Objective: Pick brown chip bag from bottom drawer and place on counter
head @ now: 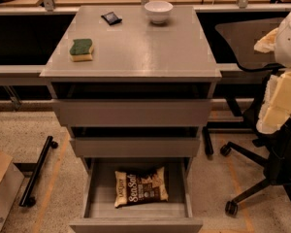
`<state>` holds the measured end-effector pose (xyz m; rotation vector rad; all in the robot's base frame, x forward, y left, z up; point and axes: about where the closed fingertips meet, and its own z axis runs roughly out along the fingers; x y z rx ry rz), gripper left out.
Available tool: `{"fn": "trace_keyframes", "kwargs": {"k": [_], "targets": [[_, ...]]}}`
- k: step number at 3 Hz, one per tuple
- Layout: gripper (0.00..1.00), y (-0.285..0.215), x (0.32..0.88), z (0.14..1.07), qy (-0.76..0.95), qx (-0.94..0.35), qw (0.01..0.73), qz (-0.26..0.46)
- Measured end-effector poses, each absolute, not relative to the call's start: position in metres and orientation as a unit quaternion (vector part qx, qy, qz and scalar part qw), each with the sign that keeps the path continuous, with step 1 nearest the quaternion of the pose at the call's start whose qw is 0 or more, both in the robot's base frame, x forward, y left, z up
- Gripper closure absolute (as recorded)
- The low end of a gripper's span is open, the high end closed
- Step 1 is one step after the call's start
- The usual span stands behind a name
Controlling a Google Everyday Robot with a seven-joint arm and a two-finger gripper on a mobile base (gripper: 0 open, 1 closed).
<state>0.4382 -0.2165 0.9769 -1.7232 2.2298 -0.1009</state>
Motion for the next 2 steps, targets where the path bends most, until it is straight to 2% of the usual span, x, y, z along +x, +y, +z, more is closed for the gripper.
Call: {"fn": "trace_keyframes", "kwargs": {"k": [2], "targets": [[0.0,-0.216,0.442,0.966,0.791,-0.586,0.177,-0.014]]}}
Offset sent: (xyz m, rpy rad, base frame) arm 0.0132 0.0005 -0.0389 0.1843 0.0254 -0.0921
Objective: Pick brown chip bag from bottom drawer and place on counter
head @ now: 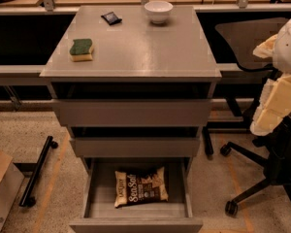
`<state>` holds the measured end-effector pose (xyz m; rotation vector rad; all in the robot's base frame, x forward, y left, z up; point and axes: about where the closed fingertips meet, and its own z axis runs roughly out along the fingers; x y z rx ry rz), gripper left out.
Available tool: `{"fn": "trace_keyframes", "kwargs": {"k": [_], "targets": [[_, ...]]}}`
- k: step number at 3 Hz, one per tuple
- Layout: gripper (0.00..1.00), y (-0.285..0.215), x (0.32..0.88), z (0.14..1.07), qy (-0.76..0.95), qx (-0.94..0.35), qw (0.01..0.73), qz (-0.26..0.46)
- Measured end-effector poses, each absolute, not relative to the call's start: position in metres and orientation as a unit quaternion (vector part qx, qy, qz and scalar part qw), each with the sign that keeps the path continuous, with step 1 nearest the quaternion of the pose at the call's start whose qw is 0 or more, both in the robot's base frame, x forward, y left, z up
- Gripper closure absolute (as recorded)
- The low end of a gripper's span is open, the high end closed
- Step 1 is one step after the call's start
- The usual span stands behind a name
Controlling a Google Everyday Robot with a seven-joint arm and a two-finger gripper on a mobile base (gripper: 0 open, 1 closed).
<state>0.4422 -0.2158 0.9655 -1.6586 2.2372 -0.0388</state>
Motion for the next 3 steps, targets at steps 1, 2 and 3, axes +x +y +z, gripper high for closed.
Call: {"fn": "trace_keyframes", "kwargs": {"k": [1,2,3], "targets": [[0.0,-0.216,0.452,0.942,0.802,-0.562,0.203,0.015],[0.0,-0.22,0.467,0.908,0.805,-0.546,0.227,0.045],[0.0,-0.228,0.488,0.879,0.812,-0.524,0.25,0.067]]}}
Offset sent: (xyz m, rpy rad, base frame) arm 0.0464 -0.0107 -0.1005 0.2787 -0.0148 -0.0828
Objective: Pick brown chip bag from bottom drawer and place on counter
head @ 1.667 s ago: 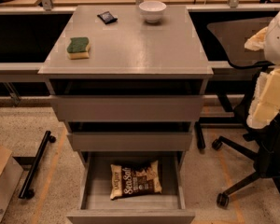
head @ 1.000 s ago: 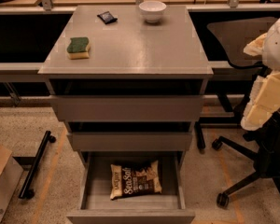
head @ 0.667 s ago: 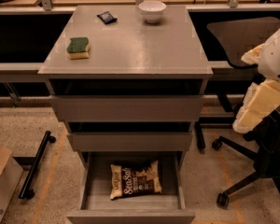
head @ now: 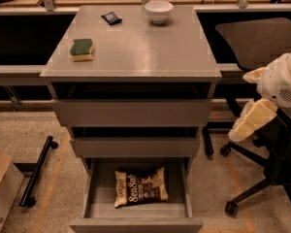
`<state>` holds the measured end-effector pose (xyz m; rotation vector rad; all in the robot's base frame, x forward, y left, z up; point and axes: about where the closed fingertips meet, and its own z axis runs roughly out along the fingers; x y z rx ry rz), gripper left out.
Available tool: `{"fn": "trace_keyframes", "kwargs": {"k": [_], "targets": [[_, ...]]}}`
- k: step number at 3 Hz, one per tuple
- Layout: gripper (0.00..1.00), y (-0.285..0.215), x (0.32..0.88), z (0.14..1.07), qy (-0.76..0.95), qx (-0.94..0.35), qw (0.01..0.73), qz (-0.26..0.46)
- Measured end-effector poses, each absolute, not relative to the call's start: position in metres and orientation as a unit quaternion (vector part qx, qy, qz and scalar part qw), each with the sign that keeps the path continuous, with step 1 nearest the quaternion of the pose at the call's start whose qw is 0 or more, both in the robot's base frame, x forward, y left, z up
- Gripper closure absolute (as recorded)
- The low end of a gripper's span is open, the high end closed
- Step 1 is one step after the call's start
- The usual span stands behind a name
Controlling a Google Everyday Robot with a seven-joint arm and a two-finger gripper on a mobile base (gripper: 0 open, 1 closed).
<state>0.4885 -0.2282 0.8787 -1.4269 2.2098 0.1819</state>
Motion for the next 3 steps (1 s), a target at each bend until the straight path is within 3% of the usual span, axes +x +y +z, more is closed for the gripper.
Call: {"fn": "trace_keyframes", "kwargs": {"k": [2,3], "targets": [[0.0,-0.215,0.491,0.859,0.805,-0.531,0.249,0.091],[0.0,-0.192,0.489,0.819,0.797,-0.528,0.257,0.141]]}}
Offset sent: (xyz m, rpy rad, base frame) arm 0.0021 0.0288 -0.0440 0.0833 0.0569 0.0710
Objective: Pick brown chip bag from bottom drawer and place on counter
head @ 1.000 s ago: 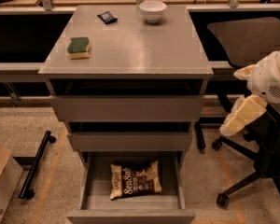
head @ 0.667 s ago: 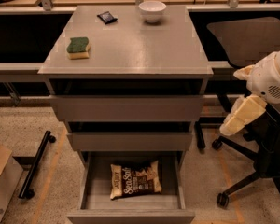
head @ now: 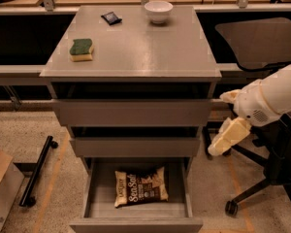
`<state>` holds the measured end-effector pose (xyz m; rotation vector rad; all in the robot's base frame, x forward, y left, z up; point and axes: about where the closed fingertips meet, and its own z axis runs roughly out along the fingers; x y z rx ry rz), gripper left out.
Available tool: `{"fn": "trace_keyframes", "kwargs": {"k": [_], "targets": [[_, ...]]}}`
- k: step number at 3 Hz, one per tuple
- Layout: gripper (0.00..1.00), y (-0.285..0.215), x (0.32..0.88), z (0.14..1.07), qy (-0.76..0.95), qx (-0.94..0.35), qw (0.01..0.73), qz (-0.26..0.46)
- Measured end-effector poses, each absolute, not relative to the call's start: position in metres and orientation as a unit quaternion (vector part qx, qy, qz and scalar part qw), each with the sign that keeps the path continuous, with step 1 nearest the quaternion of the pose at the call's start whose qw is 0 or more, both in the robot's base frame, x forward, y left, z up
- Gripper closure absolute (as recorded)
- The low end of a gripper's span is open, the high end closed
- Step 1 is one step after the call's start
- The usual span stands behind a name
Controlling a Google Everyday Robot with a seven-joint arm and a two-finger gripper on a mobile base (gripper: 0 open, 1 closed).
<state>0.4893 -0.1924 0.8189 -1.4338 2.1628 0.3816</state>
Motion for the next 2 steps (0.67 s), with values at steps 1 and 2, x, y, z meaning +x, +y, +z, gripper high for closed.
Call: {"fn": "trace_keyframes", "kwargs": {"k": [1,2], "targets": [[0.0,-0.162,0.487,0.753,0.787,-0.521,0.265,0.196],[0.0,-0.146,0.494,0.695,0.784,-0.5,0.276,0.243]]}}
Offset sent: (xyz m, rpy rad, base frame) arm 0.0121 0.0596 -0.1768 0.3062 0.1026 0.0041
